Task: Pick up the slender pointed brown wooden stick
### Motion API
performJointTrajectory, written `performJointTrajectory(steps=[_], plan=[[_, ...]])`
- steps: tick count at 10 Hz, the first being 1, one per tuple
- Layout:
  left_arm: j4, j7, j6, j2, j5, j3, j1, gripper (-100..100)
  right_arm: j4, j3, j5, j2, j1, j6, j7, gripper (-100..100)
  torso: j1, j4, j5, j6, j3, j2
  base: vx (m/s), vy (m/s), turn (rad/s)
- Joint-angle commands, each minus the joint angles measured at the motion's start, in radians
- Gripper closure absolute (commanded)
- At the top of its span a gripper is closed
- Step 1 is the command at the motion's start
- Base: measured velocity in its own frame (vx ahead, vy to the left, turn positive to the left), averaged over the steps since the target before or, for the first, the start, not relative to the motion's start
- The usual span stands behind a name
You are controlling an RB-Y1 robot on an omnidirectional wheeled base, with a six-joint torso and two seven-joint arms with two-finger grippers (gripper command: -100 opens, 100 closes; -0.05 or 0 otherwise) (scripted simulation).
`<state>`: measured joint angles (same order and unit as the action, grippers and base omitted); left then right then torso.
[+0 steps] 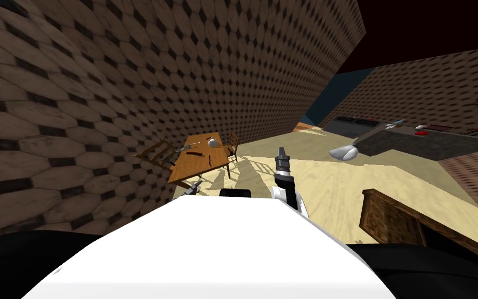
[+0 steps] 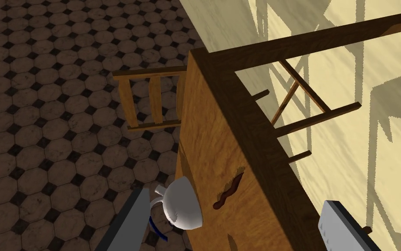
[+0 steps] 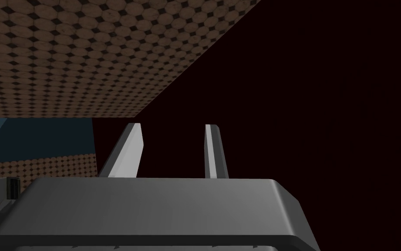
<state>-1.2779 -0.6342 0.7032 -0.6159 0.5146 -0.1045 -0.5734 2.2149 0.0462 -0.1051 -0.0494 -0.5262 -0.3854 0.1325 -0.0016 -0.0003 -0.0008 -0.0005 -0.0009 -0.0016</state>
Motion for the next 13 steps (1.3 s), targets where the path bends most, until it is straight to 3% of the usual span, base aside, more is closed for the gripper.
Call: performJointTrajectory(steps=[1, 2, 7, 9, 10, 12, 13], plan=[[0.050, -0.023, 0.003, -0.025, 0.032, -0.012, -0.001, -100, 0.000, 0.000, 0.000, 0.000, 0.000, 0.000, 0.000, 0, 0.000, 0.000, 0.000, 0.000, 0.000, 0.000, 0.068, -0.047, -0.223], [0.076, -0.023, 0.003, -0.025, 0.032, -0.012, -0.001, -100, 0.000, 0.000, 0.000, 0.000, 0.000, 0.000, 0.000, 0, -0.001, 0.000, 0.000, 0.001, -0.001, -0.002, 0.071, -0.039, -0.108], [0.229, -0.087, 0.012, -0.102, 0.118, -0.042, 0.001, -100, 0.000, 0.000, 0.000, 0.000, 0.000, 0.000, 0.000, 0, -0.001, -0.001, 0.000, 0.000, -0.002, -0.003, 0.097, -0.058, -0.166], [0.258, -0.087, 0.012, -0.102, 0.118, -0.042, 0.001, -100, 0.000, 0.000, 0.000, 0.000, 0.000, 0.000, 0.000, 0, -0.002, -0.001, 0.000, 0.000, -0.002, -0.004, 0.069, -0.027, -0.037], [0.301, -0.105, 0.012, -0.125, 0.145, -0.052, 0.002, -100, 0.000, 0.000, 0.000, 0.000, 0.000, 0.000, 0.000, 0, 0.000, 0.000, 0.000, 0.000, -0.001, -0.001, 0.075, -0.022, -0.209], [0.314, -0.105, 0.012, -0.125, 0.145, -0.052, 0.002, -100, 0.000, 0.000, 0.000, 0.000, 0.000, 0.000, 0.000, 0, 0.000, 0.000, 0.000, 0.000, -0.001, -0.002, 0.057, -0.013, -0.062], [0.347, -0.121, 0.012, -0.146, 0.171, -0.063, 0.002, -100, 0.000, 0.000, 0.000, 0.000, 0.000, 0.000, 0.000, 0, 0.000, 0.000, 0.000, 0.000, 0.000, 0.000, 0.075, -0.033, -0.217]])
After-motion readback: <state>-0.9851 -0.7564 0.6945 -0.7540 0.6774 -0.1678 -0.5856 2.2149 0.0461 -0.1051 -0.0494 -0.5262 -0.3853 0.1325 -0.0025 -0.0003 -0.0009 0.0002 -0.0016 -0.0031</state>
